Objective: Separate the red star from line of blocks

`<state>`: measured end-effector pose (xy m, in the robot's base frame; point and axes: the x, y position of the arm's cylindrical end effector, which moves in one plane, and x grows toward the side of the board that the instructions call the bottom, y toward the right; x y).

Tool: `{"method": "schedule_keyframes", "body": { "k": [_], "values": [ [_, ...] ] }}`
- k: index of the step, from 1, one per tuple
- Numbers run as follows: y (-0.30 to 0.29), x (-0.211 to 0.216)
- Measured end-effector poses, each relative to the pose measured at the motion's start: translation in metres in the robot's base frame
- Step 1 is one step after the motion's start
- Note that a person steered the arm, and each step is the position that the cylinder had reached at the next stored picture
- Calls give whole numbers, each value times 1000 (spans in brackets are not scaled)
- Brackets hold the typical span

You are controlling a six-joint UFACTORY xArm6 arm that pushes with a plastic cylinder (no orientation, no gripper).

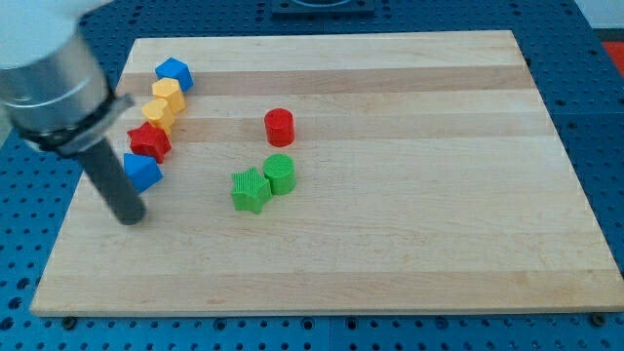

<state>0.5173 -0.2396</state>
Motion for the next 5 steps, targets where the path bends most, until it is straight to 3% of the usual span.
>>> {"method": "schedule_keyframes", "body": {
  "k": [2,5],
  "values": [
    [-59,-41],
    [6,-98]
  ]
}}
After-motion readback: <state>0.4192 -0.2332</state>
